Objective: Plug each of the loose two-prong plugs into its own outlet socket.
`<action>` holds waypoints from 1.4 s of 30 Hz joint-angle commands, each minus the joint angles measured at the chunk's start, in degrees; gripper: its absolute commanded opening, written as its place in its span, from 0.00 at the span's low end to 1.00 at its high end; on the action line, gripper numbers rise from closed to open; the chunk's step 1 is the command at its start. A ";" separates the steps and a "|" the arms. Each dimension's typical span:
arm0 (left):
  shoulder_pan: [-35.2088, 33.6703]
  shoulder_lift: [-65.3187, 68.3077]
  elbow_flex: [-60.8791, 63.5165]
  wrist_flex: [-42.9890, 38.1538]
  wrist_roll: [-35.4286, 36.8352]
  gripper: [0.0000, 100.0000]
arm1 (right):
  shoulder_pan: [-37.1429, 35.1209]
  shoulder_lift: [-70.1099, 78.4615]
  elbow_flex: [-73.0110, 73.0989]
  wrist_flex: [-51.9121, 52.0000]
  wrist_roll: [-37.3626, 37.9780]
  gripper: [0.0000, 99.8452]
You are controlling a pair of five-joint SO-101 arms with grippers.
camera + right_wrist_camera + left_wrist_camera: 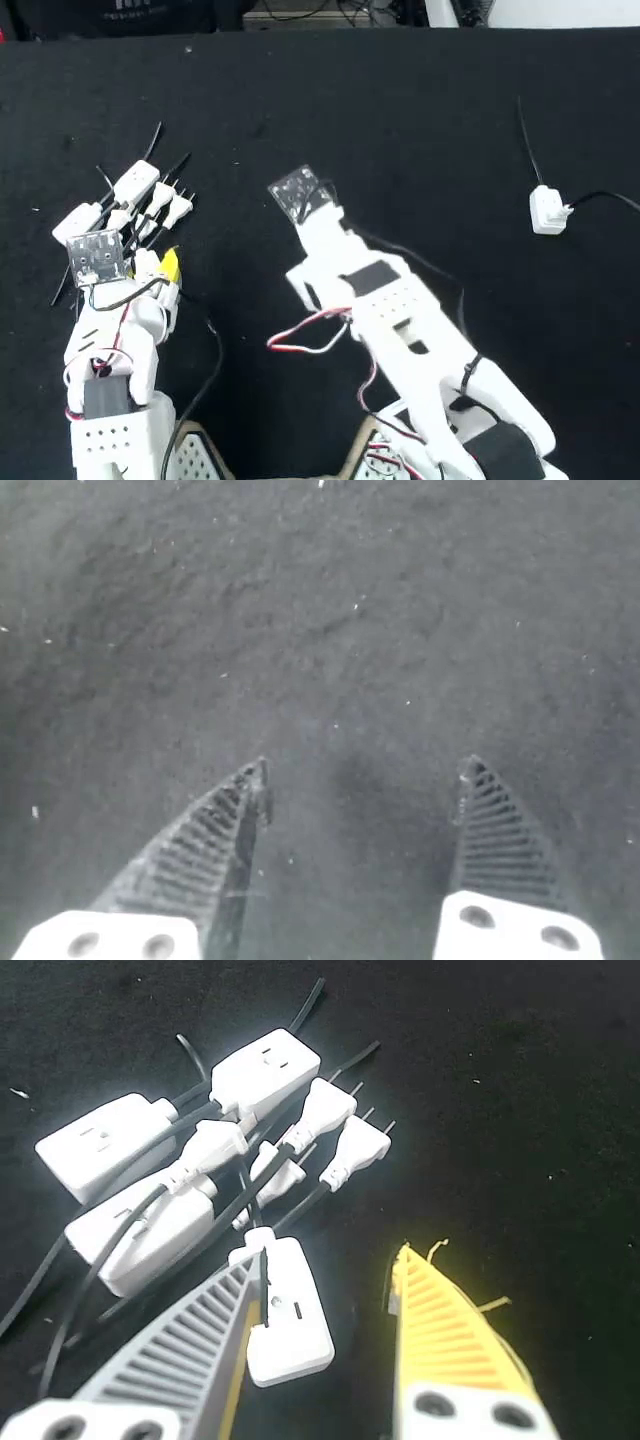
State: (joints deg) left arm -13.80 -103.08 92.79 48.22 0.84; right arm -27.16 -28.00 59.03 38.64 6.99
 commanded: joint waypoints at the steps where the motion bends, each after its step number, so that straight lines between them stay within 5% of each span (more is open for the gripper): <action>1: -2.51 0.09 -8.75 4.13 -1.67 0.22 | -1.23 -2.86 0.31 -2.02 -2.46 0.27; 5: -7.52 3.34 -10.51 3.52 -4.48 0.22 | -1.49 -2.51 0.31 -2.37 -2.37 0.27; 24: -7.34 61.10 -36.44 -0.79 -1.58 0.22 | -1.49 -2.51 0.40 -2.02 -2.37 0.27; 36: -0.22 77.89 -43.91 -1.41 -1.32 0.22 | -1.49 -2.51 1.27 -3.08 -2.37 0.27; 42: -2.77 82.99 -43.56 -6.33 -1.23 0.22 | -1.49 -2.51 1.27 -2.99 -2.37 0.27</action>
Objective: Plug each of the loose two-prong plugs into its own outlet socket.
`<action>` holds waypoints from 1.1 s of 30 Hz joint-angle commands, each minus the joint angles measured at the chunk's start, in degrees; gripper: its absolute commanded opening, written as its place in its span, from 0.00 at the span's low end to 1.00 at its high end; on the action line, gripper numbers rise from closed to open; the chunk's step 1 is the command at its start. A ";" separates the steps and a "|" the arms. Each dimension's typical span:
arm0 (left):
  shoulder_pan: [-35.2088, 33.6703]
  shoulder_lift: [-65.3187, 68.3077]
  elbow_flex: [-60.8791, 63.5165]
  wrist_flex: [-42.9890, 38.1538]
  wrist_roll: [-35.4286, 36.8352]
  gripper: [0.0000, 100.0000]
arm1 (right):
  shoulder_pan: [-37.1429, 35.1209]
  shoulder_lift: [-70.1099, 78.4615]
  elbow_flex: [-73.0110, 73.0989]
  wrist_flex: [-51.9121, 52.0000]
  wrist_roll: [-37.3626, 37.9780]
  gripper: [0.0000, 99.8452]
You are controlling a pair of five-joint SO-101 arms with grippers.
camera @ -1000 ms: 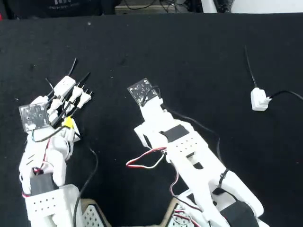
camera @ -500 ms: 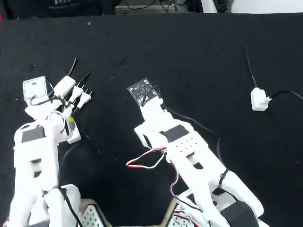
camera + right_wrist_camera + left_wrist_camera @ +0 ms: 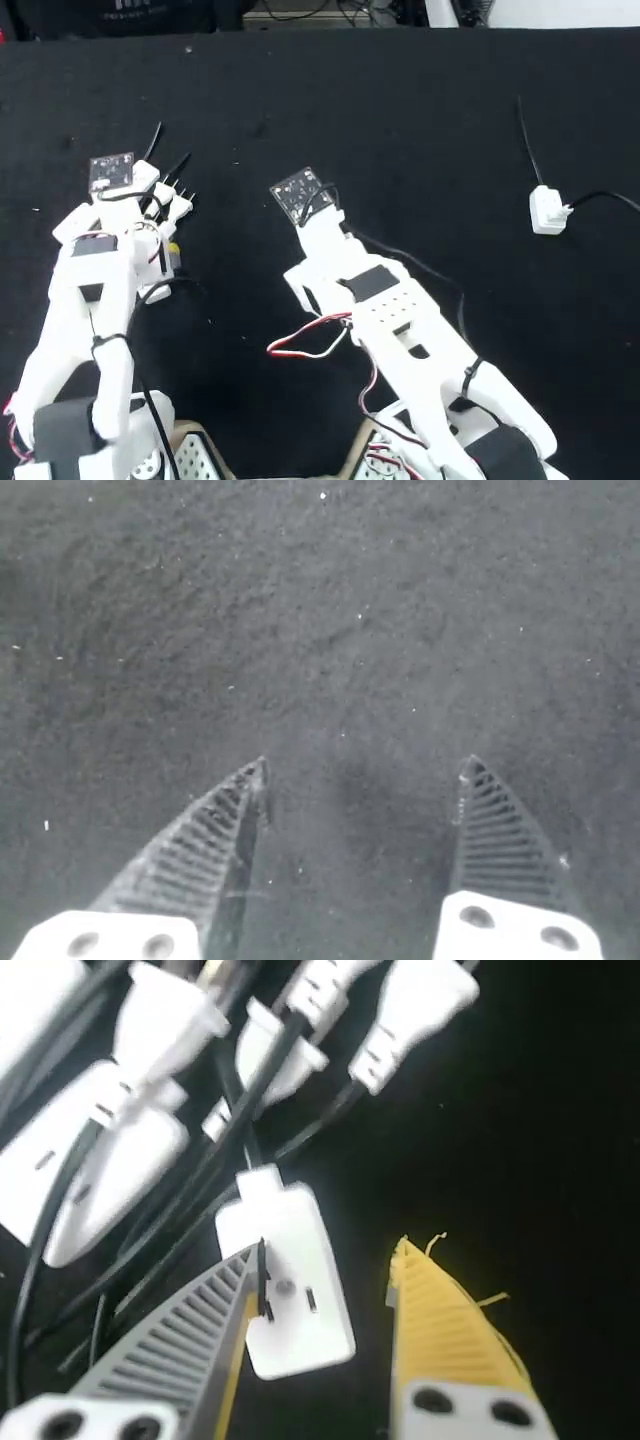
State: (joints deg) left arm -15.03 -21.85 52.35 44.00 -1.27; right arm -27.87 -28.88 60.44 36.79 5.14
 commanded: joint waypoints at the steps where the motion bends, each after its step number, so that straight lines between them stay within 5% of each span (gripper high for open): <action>1: -2.33 2.20 -3.21 -1.93 0.88 0.22 | -0.79 -1.63 -0.13 -1.14 -0.53 0.27; 17: -6.37 2.11 -4.62 4.66 0.44 0.21 | -0.79 -1.63 -0.13 -1.32 -0.53 0.27; 23: -0.84 2.11 -4.09 4.75 0.44 0.02 | -0.18 -2.07 -0.22 -0.97 -0.53 0.27; 33: 0.92 -9.93 -21.76 24.97 0.35 0.03 | 9.23 -2.07 -0.48 -3.16 -5.54 0.27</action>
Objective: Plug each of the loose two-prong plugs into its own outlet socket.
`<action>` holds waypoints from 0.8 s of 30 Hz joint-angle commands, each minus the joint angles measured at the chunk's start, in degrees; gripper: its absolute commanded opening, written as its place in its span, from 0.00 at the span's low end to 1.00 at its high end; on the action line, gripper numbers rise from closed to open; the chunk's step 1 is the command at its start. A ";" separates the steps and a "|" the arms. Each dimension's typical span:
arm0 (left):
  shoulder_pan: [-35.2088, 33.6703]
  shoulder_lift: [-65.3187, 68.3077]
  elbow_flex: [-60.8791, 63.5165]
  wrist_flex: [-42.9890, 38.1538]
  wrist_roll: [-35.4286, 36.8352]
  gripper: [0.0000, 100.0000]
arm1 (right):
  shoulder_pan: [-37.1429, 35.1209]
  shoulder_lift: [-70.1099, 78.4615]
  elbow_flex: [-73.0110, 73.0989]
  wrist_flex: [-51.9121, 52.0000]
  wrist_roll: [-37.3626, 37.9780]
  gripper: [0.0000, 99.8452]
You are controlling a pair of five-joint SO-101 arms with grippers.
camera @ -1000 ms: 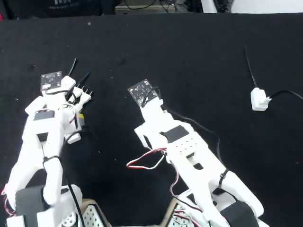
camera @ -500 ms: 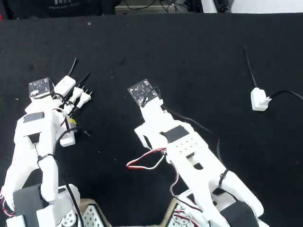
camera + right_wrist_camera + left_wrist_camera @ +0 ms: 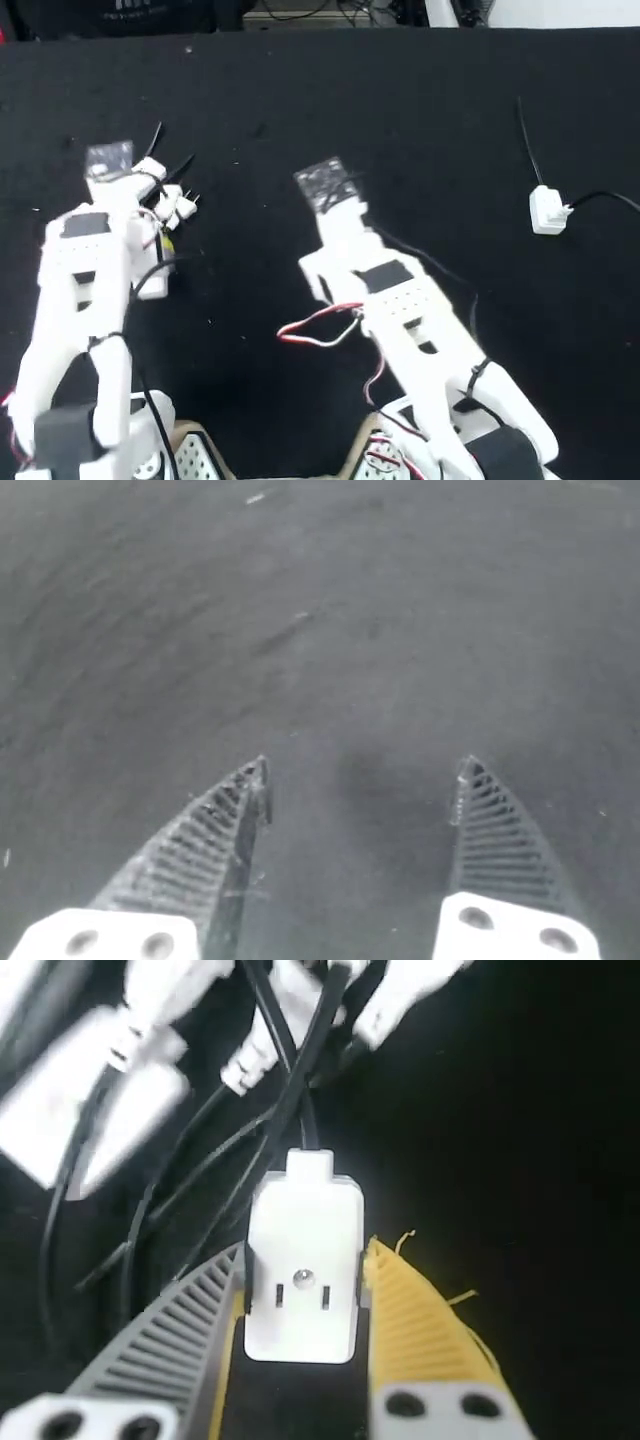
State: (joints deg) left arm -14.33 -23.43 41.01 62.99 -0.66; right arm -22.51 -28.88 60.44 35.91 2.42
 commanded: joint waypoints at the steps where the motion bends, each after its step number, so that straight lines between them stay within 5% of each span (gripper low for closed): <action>1: 0.31 -10.46 -11.56 6.68 -0.26 0.03 | 4.40 -2.07 -0.48 -2.55 -3.16 0.27; 12: 5.58 -22.42 -9.71 7.56 -0.26 0.03 | 9.76 -2.07 -0.66 -2.55 -6.33 0.27; 24: 0.31 -33.85 -20.00 8.26 -0.26 0.03 | 9.76 -2.07 -1.10 -2.55 -6.33 0.27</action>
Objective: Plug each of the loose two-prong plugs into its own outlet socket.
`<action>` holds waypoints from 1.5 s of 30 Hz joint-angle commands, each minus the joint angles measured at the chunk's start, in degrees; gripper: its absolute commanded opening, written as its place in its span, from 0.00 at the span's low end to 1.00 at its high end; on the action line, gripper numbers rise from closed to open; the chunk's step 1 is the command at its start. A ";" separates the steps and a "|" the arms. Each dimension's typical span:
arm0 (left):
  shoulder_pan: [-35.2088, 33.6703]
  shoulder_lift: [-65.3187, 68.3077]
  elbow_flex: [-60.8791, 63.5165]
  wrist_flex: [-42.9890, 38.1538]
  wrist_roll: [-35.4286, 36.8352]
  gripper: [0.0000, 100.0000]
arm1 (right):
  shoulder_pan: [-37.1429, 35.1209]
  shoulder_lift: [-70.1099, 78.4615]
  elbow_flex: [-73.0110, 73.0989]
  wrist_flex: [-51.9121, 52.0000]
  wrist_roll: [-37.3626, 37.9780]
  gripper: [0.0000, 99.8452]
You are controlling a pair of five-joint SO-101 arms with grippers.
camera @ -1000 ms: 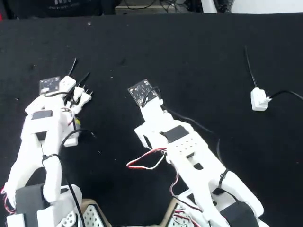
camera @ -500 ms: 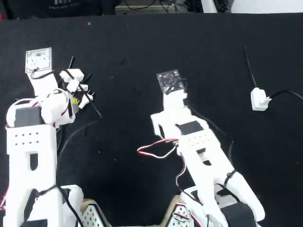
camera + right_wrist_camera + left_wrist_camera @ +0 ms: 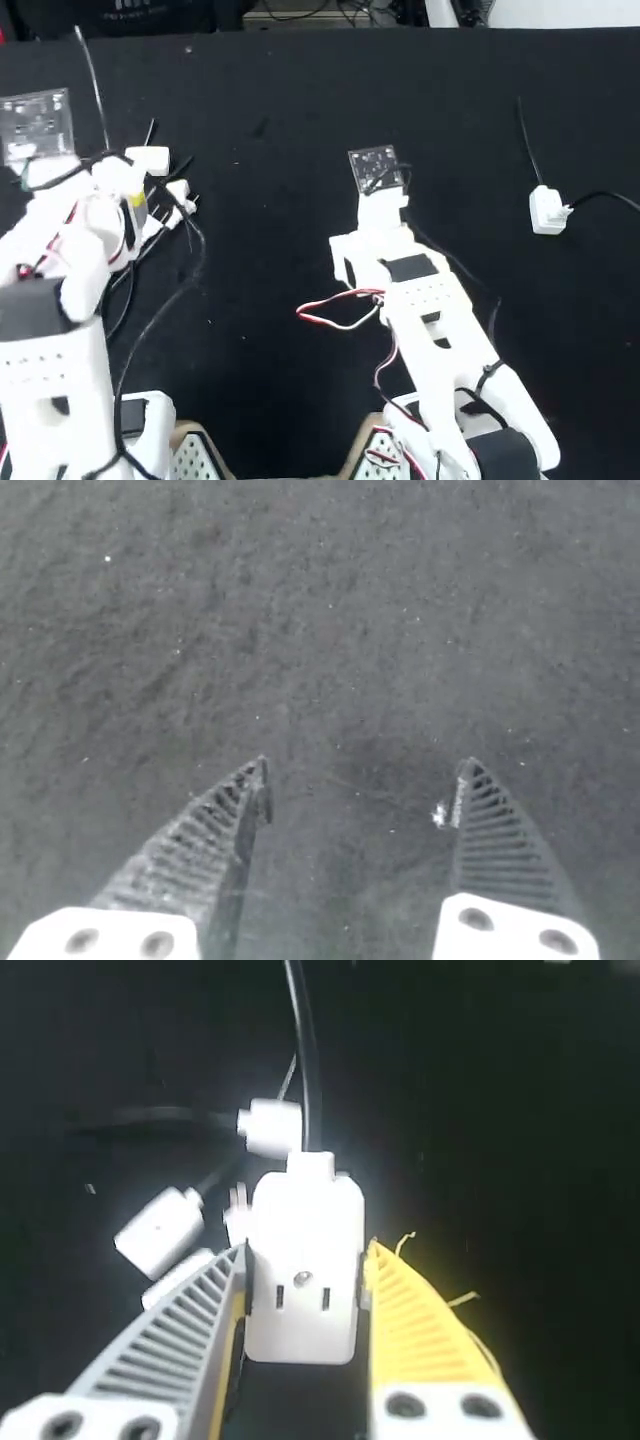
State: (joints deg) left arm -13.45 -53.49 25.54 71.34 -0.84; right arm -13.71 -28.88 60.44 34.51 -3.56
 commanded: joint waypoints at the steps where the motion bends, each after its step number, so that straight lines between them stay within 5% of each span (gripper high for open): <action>1: -0.57 -4.40 -4.35 -0.62 -0.09 0.03 | 1.05 -2.07 -1.10 -1.14 -0.35 0.27; 7: 0.22 -6.86 -0.48 -5.54 0.00 0.03 | 1.05 -2.07 -1.10 -1.14 -0.35 0.27; 13: 14.90 -6.42 10.59 -6.86 -6.33 0.03 | 5.19 -2.07 -2.07 -1.05 -0.35 0.27; 19: 22.29 -1.58 31.25 -24.09 -12.04 0.03 | 12.31 -2.07 -2.95 -1.14 -4.31 0.27; 26: 24.75 11.16 39.08 -39.82 -2.99 0.04 | 12.22 -1.89 -2.86 -1.23 -5.01 0.27; 31: 28.88 16.97 35.74 -39.74 7.12 0.25 | 12.22 -1.71 -2.77 -1.23 -5.01 0.27; 35: 26.42 16.88 33.89 -39.74 8.35 0.24 | 12.22 -1.71 -2.68 -1.23 -5.01 0.27; 45: 13.85 18.81 37.93 -40.09 -1.76 0.23 | 12.13 -1.89 -2.86 -1.23 -5.10 0.27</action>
State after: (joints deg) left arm 3.60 -35.82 62.73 32.22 2.07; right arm -2.55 -28.88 60.44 34.51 -8.22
